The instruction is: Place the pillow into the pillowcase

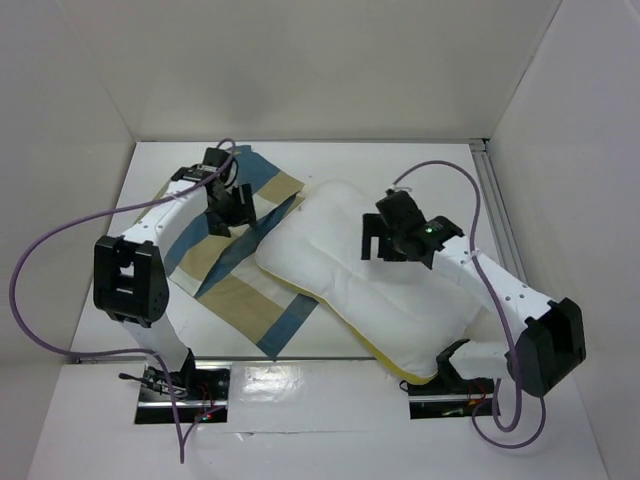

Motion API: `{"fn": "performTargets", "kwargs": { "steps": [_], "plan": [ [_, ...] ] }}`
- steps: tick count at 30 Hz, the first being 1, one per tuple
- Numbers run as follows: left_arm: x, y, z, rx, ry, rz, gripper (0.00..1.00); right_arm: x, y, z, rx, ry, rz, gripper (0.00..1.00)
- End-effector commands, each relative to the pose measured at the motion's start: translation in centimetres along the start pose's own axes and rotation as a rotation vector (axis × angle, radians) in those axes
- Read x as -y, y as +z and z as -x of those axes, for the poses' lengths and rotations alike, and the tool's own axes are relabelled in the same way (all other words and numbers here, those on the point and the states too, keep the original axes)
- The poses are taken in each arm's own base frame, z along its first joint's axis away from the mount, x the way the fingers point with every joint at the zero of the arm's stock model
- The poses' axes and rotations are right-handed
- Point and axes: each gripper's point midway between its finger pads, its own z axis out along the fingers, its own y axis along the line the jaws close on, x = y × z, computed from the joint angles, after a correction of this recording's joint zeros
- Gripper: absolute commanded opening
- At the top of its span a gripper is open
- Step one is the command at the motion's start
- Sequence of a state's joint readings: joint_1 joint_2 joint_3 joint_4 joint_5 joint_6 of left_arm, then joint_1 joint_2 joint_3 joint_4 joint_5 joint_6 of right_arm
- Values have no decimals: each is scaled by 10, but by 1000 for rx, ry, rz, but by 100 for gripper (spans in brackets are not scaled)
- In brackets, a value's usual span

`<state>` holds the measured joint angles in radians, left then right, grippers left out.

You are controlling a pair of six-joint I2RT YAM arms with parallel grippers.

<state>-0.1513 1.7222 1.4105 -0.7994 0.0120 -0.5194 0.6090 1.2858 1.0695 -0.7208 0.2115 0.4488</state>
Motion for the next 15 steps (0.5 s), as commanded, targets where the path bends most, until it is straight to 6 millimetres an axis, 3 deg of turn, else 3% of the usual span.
{"fn": "performTargets", "kwargs": {
  "steps": [1,4,5,8,9,11,12,13,14,15],
  "plan": [
    [70,-9,-9,-19,140,-223,83,50,-10,-24,-52,223,-147,100],
    [87,17,-27,-100,184,-219,84,72,-8,-34,-85,362,-121,100],
    [91,15,-26,-94,193,-227,84,76,-5,-41,-111,381,-122,100],
    [92,38,-38,-149,207,-194,84,75,7,-50,-120,455,-72,100],
    [91,44,-41,-163,206,-186,83,72,14,-65,-159,466,-42,100],
    [89,56,-48,-192,211,-161,79,68,26,-60,-113,486,5,96],
    [87,60,-50,-201,210,-156,69,70,36,-69,-138,499,-8,89],
    [92,63,-57,-227,218,-171,63,71,43,-63,-104,498,-9,80],
    [93,62,-58,-231,217,-179,52,75,50,-62,-102,509,-34,41],
    [97,61,-56,-228,217,-192,33,74,51,-58,-93,509,-30,18]
  ]
}}
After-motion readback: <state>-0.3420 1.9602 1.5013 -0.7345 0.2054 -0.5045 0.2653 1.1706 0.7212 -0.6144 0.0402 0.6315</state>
